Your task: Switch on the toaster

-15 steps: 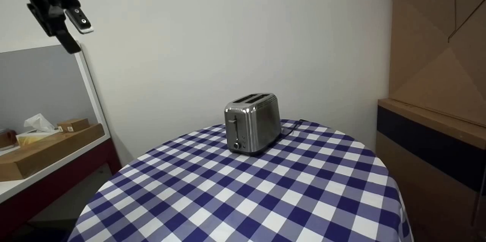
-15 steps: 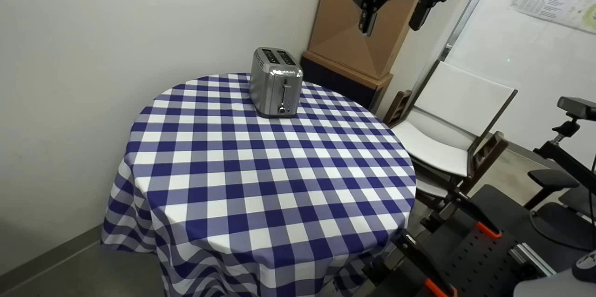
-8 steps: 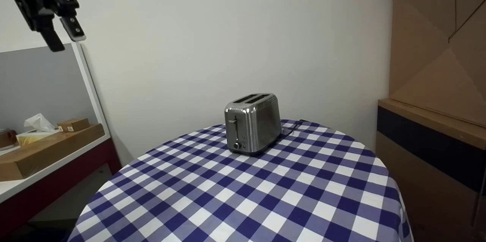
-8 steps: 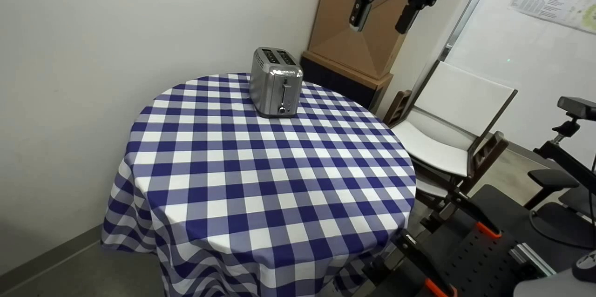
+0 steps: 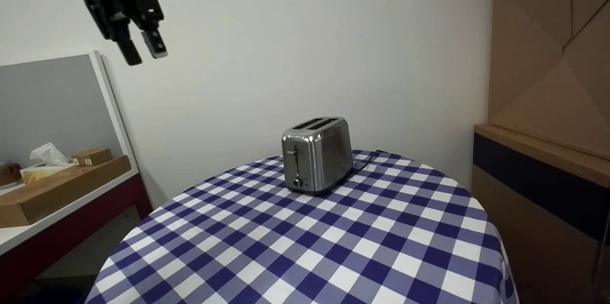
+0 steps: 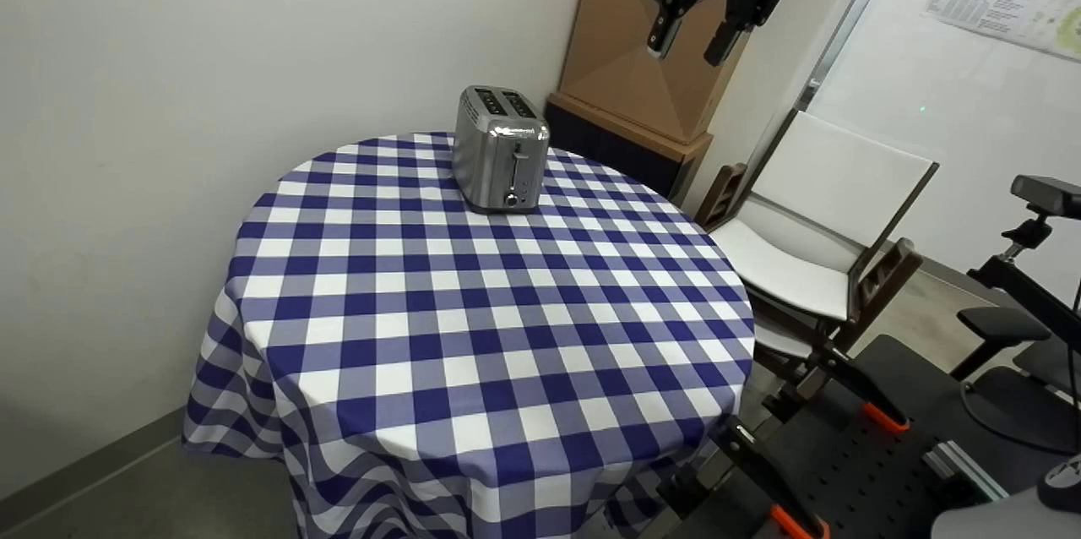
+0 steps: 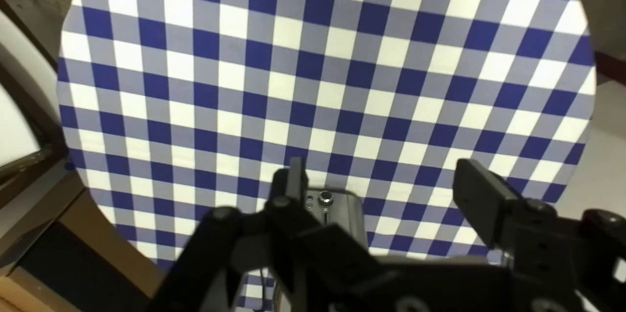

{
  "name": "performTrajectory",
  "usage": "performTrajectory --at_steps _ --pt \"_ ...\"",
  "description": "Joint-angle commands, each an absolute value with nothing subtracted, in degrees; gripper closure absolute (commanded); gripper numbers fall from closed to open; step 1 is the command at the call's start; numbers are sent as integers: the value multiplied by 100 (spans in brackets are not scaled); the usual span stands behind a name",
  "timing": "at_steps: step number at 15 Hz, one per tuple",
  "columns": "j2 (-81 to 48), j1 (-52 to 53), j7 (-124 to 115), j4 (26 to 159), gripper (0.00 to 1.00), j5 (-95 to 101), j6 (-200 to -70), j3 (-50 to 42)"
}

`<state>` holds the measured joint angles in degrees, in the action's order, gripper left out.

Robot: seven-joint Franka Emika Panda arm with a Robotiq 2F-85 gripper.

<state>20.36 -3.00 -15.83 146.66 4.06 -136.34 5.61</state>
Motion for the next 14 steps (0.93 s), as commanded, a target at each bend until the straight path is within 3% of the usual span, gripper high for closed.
performTrajectory --at_steps 1,7,14 --pt "910 -717 -1984 13969 53 1175 -14174 572" --pt "-663 -546 -2467 12893 99 2163 -15019 338" --pt "-2190 189 -2699 11578 100 2340 -15594 -483"
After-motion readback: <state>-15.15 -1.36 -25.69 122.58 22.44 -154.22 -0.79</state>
